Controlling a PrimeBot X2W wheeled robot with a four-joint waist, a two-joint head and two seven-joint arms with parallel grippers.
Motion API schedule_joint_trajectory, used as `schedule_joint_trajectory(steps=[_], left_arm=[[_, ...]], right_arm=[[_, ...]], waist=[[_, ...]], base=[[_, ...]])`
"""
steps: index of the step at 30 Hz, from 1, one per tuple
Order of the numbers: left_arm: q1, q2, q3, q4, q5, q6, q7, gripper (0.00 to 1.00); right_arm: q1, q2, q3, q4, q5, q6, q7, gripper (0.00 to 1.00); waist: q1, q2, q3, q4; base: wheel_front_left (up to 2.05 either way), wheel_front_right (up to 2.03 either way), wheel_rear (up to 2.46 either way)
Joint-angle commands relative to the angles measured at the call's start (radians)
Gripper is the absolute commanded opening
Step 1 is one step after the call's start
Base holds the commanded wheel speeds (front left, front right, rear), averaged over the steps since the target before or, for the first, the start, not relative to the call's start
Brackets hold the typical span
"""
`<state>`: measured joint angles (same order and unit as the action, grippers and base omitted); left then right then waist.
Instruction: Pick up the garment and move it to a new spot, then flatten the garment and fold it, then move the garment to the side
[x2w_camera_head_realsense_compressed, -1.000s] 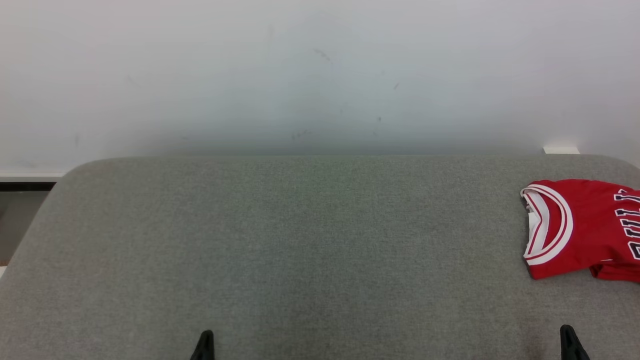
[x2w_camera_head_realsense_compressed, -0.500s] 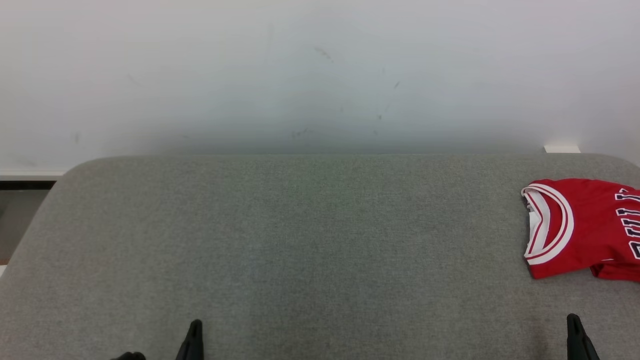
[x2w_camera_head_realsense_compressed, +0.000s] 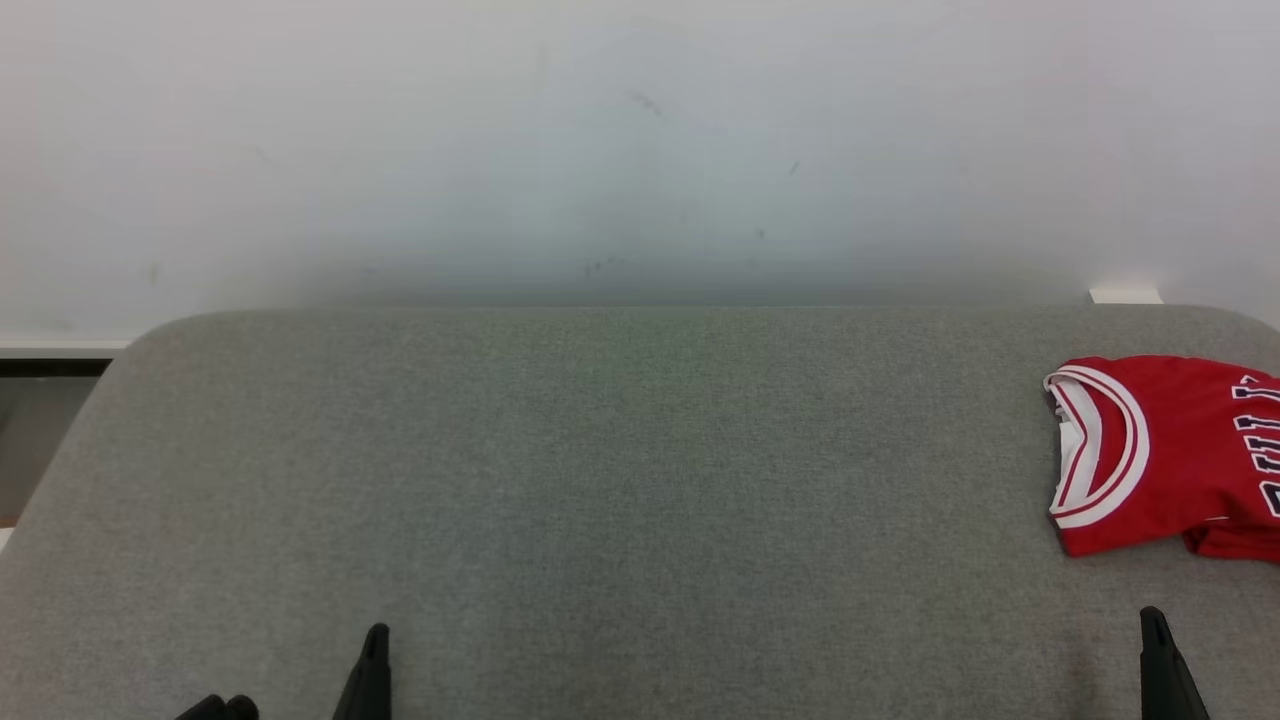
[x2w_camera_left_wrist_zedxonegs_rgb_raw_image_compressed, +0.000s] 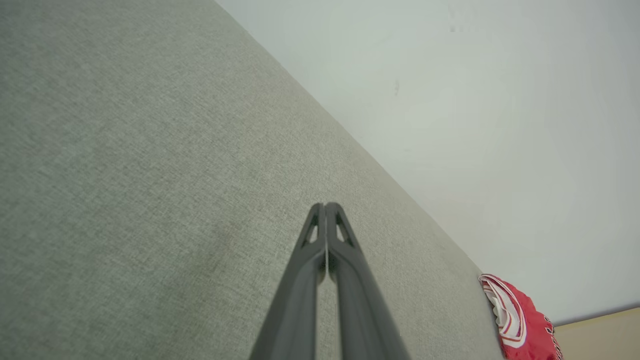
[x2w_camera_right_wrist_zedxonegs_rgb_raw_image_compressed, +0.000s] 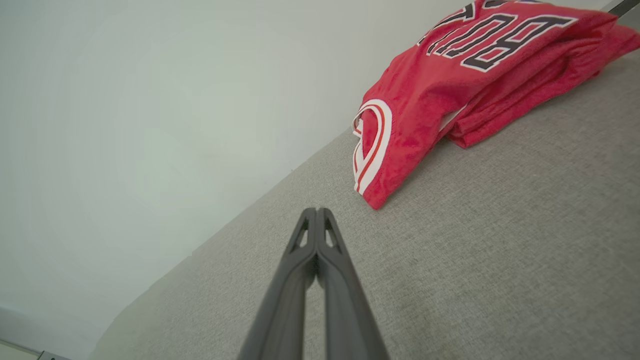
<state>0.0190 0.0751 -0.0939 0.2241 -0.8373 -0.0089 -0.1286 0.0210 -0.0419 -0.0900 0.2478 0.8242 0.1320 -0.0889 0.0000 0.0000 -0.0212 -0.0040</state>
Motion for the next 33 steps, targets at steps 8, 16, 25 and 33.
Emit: schedule_joint_trajectory(steps=[8, 16, 25, 33], left_arm=[[-0.039, 0.013, 0.022, -0.005, -0.125, -0.019, 0.025, 0.0], [-0.052, 0.018, 0.037, -0.002, -0.226, -0.034, 0.047, 0.0], [-0.067, 0.022, 0.052, 0.0, -0.328, -0.047, 0.068, 0.0], [-0.079, 0.025, 0.065, 0.003, -0.416, -0.06, 0.086, 0.0]], right_arm=[[-0.038, -0.01, -0.006, -0.009, 0.118, -0.001, 0.029, 0.0], [-0.053, -0.01, -0.009, -0.007, 0.211, -0.001, 0.054, 0.0], [-0.07, -0.011, -0.012, -0.005, 0.307, -0.001, 0.08, 0.0], [-0.083, -0.011, -0.015, -0.004, 0.386, -0.001, 0.1, 0.0]], waist=[[0.0, 0.0, 0.002, 0.0], [0.0, 0.0, 0.004, 0.001], [0.0, 0.0, 0.006, 0.001], [0.0, 0.0, 0.008, 0.002]], base=[[0.0, 0.0, 0.0], [0.0, 0.0, 0.0], [0.0, 0.0, 0.0], [0.0, 0.0, 0.0]])
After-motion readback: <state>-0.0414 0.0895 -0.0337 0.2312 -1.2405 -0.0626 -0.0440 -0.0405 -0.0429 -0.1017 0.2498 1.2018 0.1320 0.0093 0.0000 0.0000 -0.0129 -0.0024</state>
